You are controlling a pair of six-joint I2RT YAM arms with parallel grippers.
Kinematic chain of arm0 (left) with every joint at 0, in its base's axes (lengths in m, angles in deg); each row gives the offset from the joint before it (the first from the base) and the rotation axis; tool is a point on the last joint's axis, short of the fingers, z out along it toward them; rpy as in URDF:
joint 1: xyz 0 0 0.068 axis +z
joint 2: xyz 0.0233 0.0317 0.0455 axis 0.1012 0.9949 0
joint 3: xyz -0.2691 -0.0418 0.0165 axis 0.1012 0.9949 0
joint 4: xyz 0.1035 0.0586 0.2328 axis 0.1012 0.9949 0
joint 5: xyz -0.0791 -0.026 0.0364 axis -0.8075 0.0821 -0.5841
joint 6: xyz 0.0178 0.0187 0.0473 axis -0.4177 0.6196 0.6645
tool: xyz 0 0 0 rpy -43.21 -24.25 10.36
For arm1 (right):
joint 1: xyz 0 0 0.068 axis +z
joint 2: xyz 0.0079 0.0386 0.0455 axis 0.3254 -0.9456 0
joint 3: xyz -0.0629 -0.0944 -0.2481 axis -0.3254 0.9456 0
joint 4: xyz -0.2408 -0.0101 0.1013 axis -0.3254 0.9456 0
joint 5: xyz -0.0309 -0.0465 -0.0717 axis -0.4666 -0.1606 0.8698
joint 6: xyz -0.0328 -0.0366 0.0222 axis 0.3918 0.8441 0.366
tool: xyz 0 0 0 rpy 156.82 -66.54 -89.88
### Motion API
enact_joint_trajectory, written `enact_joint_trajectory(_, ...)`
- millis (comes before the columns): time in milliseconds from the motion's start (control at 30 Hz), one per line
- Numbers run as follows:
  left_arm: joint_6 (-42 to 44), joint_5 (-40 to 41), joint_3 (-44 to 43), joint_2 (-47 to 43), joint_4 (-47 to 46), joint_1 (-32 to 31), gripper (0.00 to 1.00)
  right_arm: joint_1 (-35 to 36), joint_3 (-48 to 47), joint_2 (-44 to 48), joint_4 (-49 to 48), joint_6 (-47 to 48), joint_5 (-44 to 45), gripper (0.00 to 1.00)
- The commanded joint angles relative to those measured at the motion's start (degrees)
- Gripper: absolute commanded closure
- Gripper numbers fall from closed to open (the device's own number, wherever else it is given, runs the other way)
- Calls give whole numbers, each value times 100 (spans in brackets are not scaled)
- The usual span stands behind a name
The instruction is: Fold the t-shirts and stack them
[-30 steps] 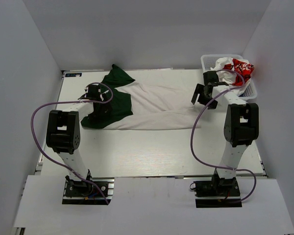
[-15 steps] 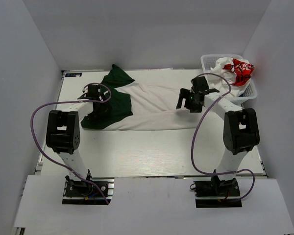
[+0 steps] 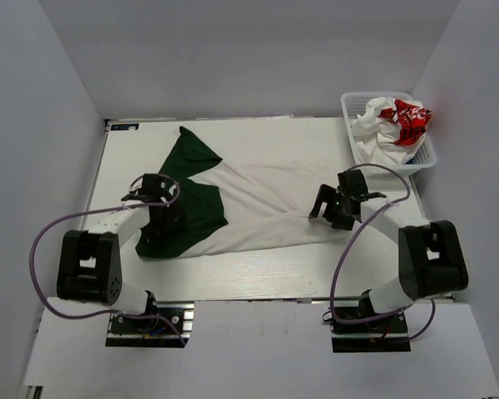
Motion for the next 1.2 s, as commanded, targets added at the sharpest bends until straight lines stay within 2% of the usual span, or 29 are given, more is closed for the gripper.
enact_joint_trajectory(0,-766,-490,909,-406,1642,-24,0,19,740,485,685,-271,125,10)
enact_joint_trajectory(133,-916,-576,1112,-1372,2364,-24,0,54,1250,1584,1193,-289,256,10)
enact_joint_trajectory(200,-916,-630,990,-2023,2531,-77,0,45,1094,2051,1292,-45,257,10)
enact_joint_trajectory(300,-777,-630,456,-2402,2244,-77,0,54,725,2474,1266,289,248,10)
enact_joint_trajectory(367,-557,-630,112,-2281,1875,-77,0,54,382,2457,1021,379,257,10)
enact_joint_trajectory(467,-118,-543,-801,-1421,1268,-77,0,37,-58,2159,607,344,441,10)
enact_joint_trajectory(533,119,-385,-1741,-745,1327,-25,0,37,-234,1904,414,344,485,10)
enact_joint_trajectory(567,234,-288,-2075,-2,1328,28,0,19,-565,1747,352,344,581,10)
enact_joint_trajectory(600,235,-174,-2757,380,1484,29,0,19,-682,1562,387,335,660,10)
enact_joint_trajectory(667,235,238,-3437,1127,1696,81,0,19,-1068,1368,422,292,827,10)
enact_joint_trajectory(700,235,440,-4145,1861,1793,81,0,19,-1200,1141,413,300,863,10)
enact_joint_trajectory(767,489,442,-4835,2534,1855,81,0,10,-1385,877,431,352,881,10)
enact_joint_trajectory(800,603,442,-5491,3163,1855,81,0,1,-1543,710,474,379,907,10)
enact_joint_trajectory(967,1570,38,-7410,4546,1645,81,0,1,-1922,120,791,449,1048,10)
enact_joint_trajectory(1167,1869,204,-7300,4708,811,81,0,-7,-2089,-259,888,537,1065,10)
